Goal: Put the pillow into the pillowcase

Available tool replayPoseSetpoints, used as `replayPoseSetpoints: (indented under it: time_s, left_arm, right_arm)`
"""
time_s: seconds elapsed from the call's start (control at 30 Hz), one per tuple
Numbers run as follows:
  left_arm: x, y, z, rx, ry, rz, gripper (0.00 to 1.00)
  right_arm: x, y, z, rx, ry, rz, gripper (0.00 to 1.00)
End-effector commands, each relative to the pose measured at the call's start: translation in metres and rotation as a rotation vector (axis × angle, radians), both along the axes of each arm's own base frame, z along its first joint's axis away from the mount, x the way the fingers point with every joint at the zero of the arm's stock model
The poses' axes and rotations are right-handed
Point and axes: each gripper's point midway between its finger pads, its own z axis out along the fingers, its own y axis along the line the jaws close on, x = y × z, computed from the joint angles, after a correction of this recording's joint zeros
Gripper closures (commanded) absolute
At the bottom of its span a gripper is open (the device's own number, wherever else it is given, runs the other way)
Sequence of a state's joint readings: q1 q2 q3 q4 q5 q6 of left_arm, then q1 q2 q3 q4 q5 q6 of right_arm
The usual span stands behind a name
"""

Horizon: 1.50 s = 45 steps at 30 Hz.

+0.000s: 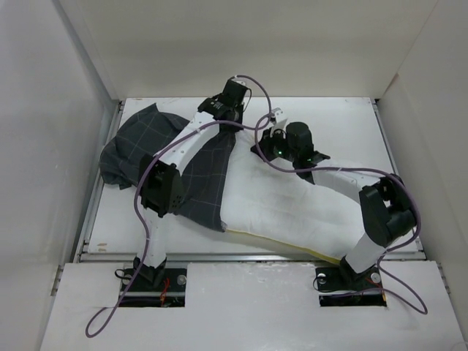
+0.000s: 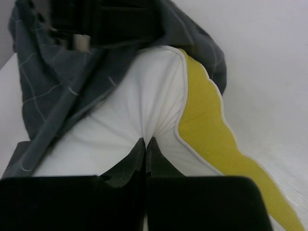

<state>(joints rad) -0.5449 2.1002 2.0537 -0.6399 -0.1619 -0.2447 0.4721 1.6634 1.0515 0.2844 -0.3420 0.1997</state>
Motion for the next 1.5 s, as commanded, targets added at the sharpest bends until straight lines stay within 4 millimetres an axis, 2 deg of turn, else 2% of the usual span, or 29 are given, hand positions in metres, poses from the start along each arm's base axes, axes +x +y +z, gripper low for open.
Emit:
replayPoseSetpoints:
  time_s: [0.0,0.03,0.2,0.33,0.37,0.4,0.47,0.53,0.57,0.6,0.63,0.7,0.73,0.8,0.87,0.9,0.93,0.97,1.0,1.07,1.1,1.13,1.2,1.23,1.27,1.3,1.33,1.4,1.47]
  left_arm:
    - [-0.011,-0.017,0.036,-0.056,-0.055,-0.030,1.00]
    - [-0.013,-0.021,0.036,-0.063,-0.052,-0.032,1.00]
    - [-0.025,-0.022,0.043,-0.065,-0.060,-0.012,1.00]
    - [-0.028,-0.023,0.050,-0.089,-0.065,-0.014,1.00]
    - [-0.029,-0.026,0.050,-0.099,-0.058,-0.026,1.00]
    - [-0.031,-0.027,0.056,-0.112,-0.063,-0.034,1.00]
    - [-0.049,-0.034,0.056,-0.114,-0.050,-0.069,1.00]
    - [-0.060,-0.034,0.058,-0.118,-0.056,-0.081,1.00]
    - [-0.069,-0.028,0.074,-0.145,-0.080,-0.075,1.00]
    - [-0.081,-0.025,0.056,-0.134,-0.053,-0.078,1.00]
    - [-0.092,-0.026,0.054,-0.142,-0.050,-0.097,1.00]
    - [-0.116,-0.016,0.047,-0.166,-0.027,-0.093,1.00]
    - [-0.123,-0.020,0.047,-0.199,-0.025,-0.123,0.98]
    - [-0.138,-0.017,0.035,-0.205,-0.010,-0.145,0.63]
    - [-0.142,-0.012,0.024,-0.195,0.010,-0.120,0.12]
    - [-0.140,-0.004,0.026,-0.182,-0.011,-0.081,0.00]
    - [-0.141,0.002,0.027,-0.171,-0.010,-0.053,0.00]
    - [-0.145,0.009,0.019,-0.153,0.017,-0.010,0.00]
    - [-0.143,0.018,0.024,-0.141,-0.006,0.030,0.00]
    - [-0.151,0.031,0.015,-0.123,0.003,0.079,0.00]
    - [-0.155,0.037,0.010,-0.125,0.016,0.114,0.00]
    - [-0.156,0.045,0.006,-0.110,0.007,0.155,0.00]
    - [-0.166,0.062,-0.012,-0.084,0.038,0.204,0.00]
    - [-0.170,0.064,-0.021,-0.087,0.059,0.228,0.00]
    - [-0.176,0.075,-0.035,-0.062,0.084,0.245,0.03]
    - [-0.176,0.081,-0.041,-0.062,0.098,0.275,0.05]
    - [-0.177,0.082,-0.043,-0.074,0.098,0.286,0.11]
    - [-0.179,0.089,-0.054,-0.061,0.109,0.310,0.17]
    - [-0.180,0.089,-0.057,-0.067,0.110,0.317,0.30]
  right_arm:
    - [-0.025,0.043,0.042,0.106,-0.118,0.103,1.00]
    - [-0.034,0.055,0.037,0.096,-0.118,0.137,1.00]
    - [-0.034,0.071,0.023,0.095,-0.061,0.127,1.00]
    - [-0.048,0.084,0.030,0.160,-0.078,0.176,1.00]
    - [-0.044,0.085,0.031,0.175,-0.081,0.160,1.00]
    - [-0.037,0.084,0.041,0.207,-0.107,0.120,1.00]
    - [-0.021,0.081,0.043,0.242,-0.090,0.028,1.00]
    - [0.012,0.058,0.062,0.292,-0.124,-0.140,1.00]
    - [0.022,0.050,0.062,0.332,-0.099,-0.198,1.00]
    - [0.034,0.041,0.063,0.357,-0.086,-0.256,1.00]
    - [0.052,0.020,0.069,0.389,-0.101,-0.334,1.00]
    - [0.069,0.003,0.059,0.439,-0.056,-0.433,1.00]
    - [0.078,-0.005,0.064,0.454,-0.077,-0.450,1.00]
    - [0.084,-0.004,0.058,0.458,-0.070,-0.463,1.00]
    - [0.093,-0.010,0.055,0.435,-0.071,-0.496,0.97]
    - [0.093,-0.011,0.051,0.413,-0.072,-0.496,0.90]
    - [0.095,-0.011,0.053,0.388,-0.085,-0.493,0.78]
    - [0.094,-0.013,0.048,0.361,-0.078,-0.470,0.49]
    - [0.092,-0.011,0.049,0.327,-0.081,-0.444,0.27]
    - [0.081,-0.012,0.058,0.226,-0.134,-0.376,0.01]
    - [0.073,-0.018,0.041,0.154,-0.096,-0.373,0.01]
    - [0.063,-0.024,0.055,0.136,-0.124,-0.365,0.01]
    - [0.041,-0.023,0.050,0.028,-0.156,-0.308,0.01]
    - [0.022,-0.026,0.028,-0.042,-0.115,-0.275,0.01]
    - [0.006,-0.026,0.038,-0.088,-0.170,-0.214,0.01]
    - [-0.007,-0.025,0.033,-0.116,-0.154,-0.190,0.01]
    - [-0.031,-0.016,0.012,-0.161,-0.108,-0.123,0.01]
    - [-0.056,-0.009,0.008,-0.185,-0.107,-0.069,0.01]
    - [-0.090,0.007,-0.016,-0.223,-0.068,0.045,0.01]
